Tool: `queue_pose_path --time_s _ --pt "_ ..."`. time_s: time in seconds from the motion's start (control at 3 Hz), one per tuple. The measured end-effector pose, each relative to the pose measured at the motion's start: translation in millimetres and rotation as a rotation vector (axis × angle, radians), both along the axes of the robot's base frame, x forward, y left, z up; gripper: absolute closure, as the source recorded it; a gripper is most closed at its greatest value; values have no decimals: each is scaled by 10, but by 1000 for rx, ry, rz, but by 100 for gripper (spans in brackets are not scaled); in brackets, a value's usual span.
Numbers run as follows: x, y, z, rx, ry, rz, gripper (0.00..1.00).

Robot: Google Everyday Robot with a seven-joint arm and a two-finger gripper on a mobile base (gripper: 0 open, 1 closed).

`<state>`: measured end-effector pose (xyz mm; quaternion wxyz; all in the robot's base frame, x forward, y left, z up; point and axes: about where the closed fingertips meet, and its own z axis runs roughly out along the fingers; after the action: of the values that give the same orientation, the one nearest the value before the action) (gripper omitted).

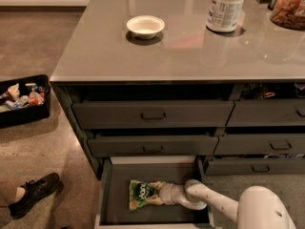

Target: Pick green rice chip bag from bottom drawer and place on counter

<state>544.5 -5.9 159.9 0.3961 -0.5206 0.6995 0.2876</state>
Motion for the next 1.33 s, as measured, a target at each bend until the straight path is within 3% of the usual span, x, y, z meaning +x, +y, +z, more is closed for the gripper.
queue_pose_path --time_s 0.33,0.67,1.0,1.33 --pt "20 40 48 -12 -13 -29 88" --pt "31 -3 171 -26 -35 -62 100" --pt "-14 -199 463 -31 -69 -87 100" --pt "-127 -511 918 -36 -108 -64 100"
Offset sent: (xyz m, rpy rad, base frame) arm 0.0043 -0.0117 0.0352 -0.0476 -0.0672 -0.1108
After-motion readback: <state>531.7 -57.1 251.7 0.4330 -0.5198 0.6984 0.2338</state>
